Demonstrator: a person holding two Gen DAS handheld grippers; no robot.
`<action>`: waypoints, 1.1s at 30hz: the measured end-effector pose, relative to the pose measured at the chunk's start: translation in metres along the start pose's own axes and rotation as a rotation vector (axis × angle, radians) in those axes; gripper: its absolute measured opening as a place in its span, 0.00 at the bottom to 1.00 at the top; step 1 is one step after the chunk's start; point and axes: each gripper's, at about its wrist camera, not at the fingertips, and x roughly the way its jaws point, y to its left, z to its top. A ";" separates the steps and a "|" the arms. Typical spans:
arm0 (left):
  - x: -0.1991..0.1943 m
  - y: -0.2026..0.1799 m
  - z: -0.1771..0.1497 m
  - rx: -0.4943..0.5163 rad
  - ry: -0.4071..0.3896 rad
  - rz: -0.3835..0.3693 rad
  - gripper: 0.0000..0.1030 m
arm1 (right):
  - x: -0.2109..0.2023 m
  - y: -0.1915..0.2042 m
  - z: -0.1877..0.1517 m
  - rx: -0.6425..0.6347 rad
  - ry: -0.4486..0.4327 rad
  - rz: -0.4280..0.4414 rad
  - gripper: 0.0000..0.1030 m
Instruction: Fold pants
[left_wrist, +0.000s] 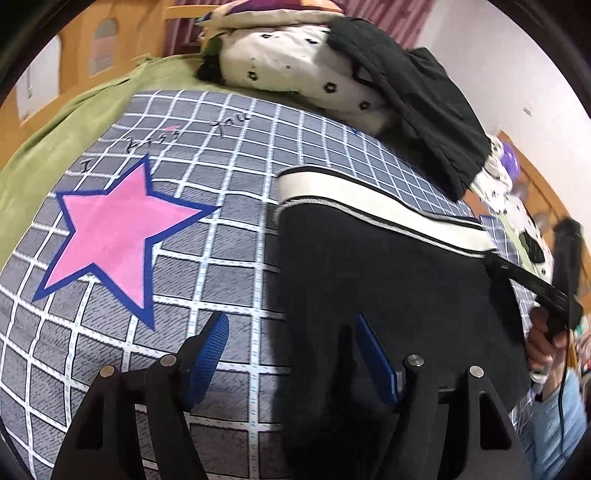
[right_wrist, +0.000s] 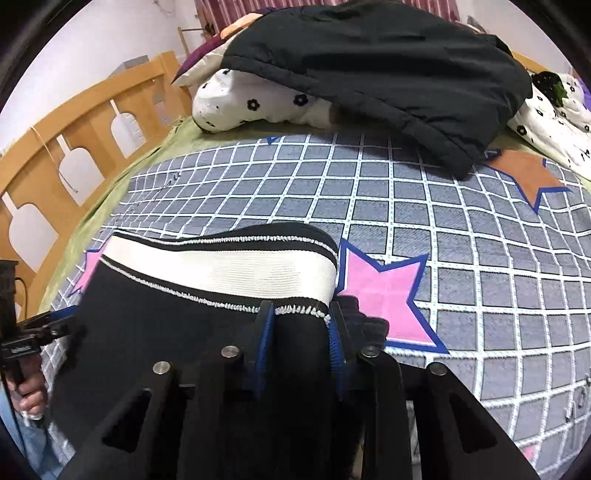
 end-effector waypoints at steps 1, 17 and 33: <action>-0.002 0.002 0.000 -0.005 -0.010 -0.006 0.67 | -0.011 -0.003 0.001 0.011 -0.029 0.044 0.14; -0.010 -0.076 0.038 0.237 -0.153 0.040 0.67 | -0.071 0.017 0.012 -0.068 -0.173 -0.033 0.32; 0.075 -0.080 0.056 0.234 -0.041 0.179 0.74 | 0.000 0.022 -0.004 -0.159 -0.063 -0.098 0.31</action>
